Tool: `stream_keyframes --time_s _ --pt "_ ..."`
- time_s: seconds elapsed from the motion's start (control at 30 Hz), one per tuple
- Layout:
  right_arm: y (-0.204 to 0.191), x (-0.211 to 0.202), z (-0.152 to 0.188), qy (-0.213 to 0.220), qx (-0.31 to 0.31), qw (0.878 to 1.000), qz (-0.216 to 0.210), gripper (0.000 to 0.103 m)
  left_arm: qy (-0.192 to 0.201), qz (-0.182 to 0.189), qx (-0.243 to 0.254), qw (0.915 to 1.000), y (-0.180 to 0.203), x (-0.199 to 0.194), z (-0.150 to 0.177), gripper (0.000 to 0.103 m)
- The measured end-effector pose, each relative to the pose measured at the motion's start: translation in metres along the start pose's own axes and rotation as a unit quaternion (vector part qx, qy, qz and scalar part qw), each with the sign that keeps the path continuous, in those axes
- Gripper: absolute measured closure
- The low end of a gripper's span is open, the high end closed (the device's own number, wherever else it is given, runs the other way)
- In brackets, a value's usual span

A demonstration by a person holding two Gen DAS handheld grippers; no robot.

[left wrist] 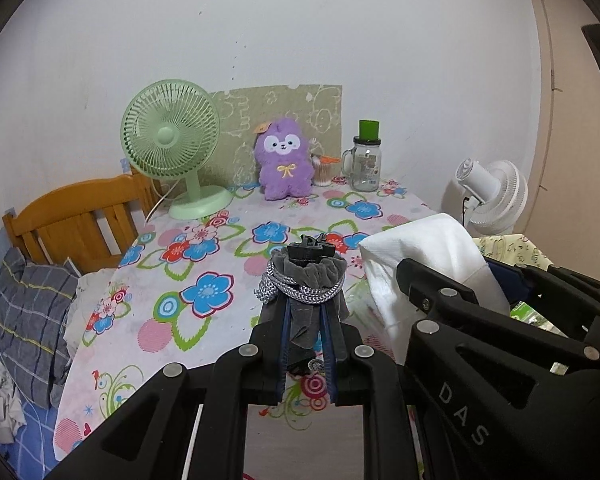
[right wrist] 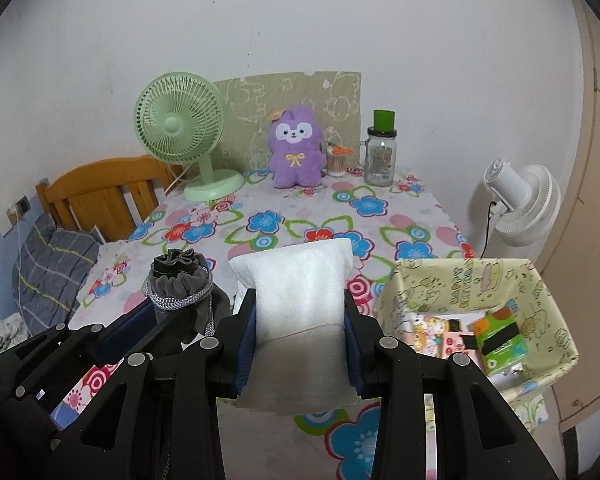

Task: Organize soft objects
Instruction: 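Carry the grey pouch with the left tool while the right tool carries the cotton pack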

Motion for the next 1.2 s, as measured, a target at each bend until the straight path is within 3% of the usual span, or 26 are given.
stream_keyframes --time_s 1.2 --pt "0.139 -0.021 -0.031 0.030 0.033 0.997 0.056 0.062 0.021 0.060 0.034 0.9974 0.130 0.023 -0.050 0.090"
Point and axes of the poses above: each gripper's, at about its wrist camera, not at the fingertips, and x roughly the way its jaws point, y to its right, z to its underside, the point moved 10 cm from there along x, roughly the way its jaws point, and after that the axes turned 7 degrees about x, right-handed, at the moved point
